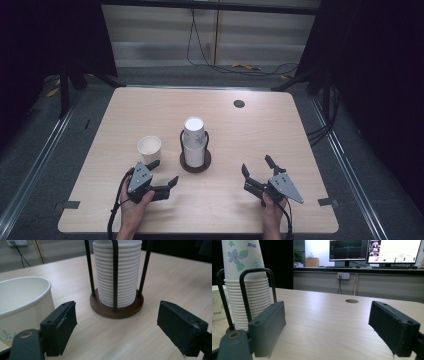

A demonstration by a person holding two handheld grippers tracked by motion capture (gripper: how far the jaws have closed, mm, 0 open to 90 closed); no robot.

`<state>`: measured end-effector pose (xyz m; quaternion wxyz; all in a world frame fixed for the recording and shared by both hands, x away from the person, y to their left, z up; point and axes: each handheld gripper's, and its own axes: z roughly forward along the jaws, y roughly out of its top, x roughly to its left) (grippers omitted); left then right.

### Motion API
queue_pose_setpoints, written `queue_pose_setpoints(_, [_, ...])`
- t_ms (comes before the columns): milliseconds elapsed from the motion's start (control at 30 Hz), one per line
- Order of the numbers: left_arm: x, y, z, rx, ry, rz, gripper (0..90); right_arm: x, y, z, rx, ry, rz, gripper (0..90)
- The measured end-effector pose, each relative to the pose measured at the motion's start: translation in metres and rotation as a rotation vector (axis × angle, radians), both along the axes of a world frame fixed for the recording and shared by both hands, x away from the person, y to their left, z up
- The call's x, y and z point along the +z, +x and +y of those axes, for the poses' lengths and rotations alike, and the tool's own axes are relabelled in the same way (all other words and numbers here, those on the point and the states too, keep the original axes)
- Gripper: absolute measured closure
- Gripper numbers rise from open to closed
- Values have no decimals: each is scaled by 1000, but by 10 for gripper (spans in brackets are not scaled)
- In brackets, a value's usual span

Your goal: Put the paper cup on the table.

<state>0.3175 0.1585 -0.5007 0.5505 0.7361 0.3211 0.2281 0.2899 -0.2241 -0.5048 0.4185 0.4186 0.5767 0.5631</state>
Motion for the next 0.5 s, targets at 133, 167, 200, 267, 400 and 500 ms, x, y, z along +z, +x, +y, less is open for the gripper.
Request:
queue_pose_setpoints(133, [-6, -5, -2, 40, -8, -9, 155, 0, 0, 0, 0, 0, 0, 133])
queue_pose_setpoints(167, [-6, -7, -2, 46, -6, -39, 155, 0, 0, 0, 0, 0, 0, 133])
queue_pose_setpoints(200, [-7, -8, -3, 52, -2, -47, 154, 0, 0, 0, 0, 1, 1, 133])
queue_pose_setpoints(267, [-7, -8, -4, 48, 0, -51, 155, 0, 0, 0, 0, -1, -1, 133])
queue_pose_setpoints(400, [-7, -11, -2, 21, -13, -86, 155, 0, 0, 0, -2, 1, 1, 134])
queue_pose_setpoints(500, [-7, -10, 1, 20, -38, -74, 155, 0, 0, 0, -5, 0, 0, 135])
